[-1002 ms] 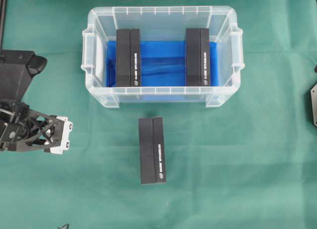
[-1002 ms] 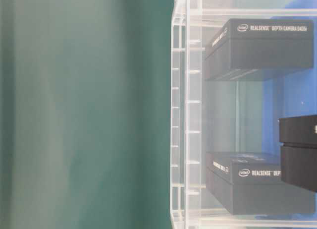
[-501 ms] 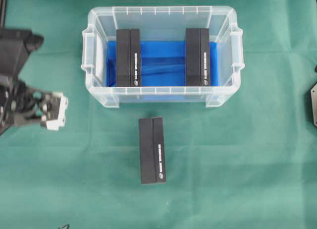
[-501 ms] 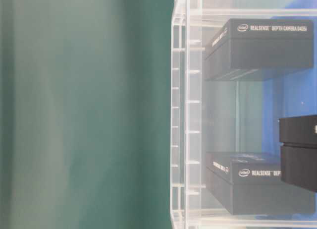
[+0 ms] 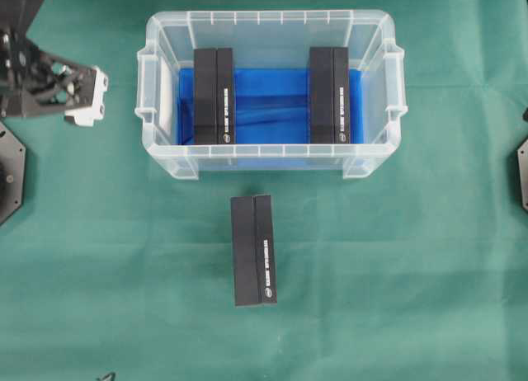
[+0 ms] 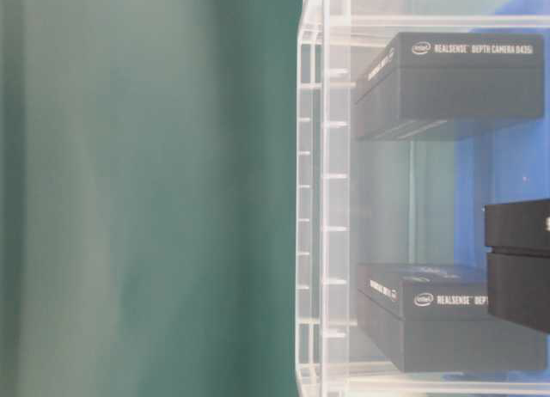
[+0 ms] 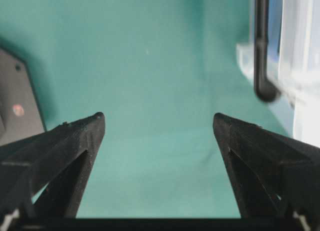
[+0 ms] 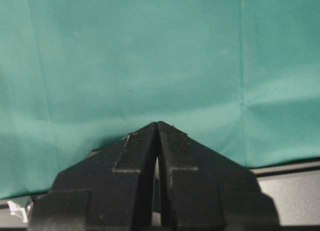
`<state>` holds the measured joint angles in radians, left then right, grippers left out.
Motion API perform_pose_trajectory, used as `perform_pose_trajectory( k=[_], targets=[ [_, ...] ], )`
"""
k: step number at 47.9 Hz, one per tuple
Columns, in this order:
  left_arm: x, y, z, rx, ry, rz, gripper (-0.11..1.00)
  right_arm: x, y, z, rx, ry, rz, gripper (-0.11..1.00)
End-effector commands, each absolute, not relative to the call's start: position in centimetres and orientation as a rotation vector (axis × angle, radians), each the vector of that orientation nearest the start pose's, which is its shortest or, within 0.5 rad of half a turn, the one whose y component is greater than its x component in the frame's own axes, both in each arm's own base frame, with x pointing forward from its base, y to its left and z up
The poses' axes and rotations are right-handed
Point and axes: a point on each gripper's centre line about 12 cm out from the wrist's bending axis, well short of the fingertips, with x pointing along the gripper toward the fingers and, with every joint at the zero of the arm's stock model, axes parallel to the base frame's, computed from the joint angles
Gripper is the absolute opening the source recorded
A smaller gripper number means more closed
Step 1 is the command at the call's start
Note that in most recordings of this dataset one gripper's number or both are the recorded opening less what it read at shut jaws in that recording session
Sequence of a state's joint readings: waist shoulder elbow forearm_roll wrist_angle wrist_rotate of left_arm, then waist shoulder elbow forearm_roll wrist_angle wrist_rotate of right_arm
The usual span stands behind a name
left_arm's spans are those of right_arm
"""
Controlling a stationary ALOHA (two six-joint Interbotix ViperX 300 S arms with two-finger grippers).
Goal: Take the box out of the case with the left arm.
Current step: 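Move the open left gripper over the middle black box in the case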
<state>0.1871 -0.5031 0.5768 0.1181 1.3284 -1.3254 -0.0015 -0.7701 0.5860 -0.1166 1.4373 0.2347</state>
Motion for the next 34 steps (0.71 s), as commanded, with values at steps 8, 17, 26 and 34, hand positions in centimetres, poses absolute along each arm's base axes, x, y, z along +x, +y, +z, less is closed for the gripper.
perform_pose_trajectory(
  k=[8,17,26,34],
  targets=[
    [22.1,6.26,28.87,-1.124,1.003,1.113,0.86,16.73,-1.41,32.96,0.122,1.225,-0.24,0.02],
    [22.01,6.2,28.92,-1.128,1.001,1.11,0.86,16.81,-1.39,32.96,0.121,1.227,-0.239,0.02],
    [22.14,6.16,28.91,-1.135,1.004,1.109,0.86,16.86,-1.43,32.86,0.121,1.231,-0.242,0.02],
    [22.79,6.25,29.14,-1.143,0.994,1.099,0.86,17.06,-1.43,32.71,0.12,1.238,-0.242,0.02]
  ],
)
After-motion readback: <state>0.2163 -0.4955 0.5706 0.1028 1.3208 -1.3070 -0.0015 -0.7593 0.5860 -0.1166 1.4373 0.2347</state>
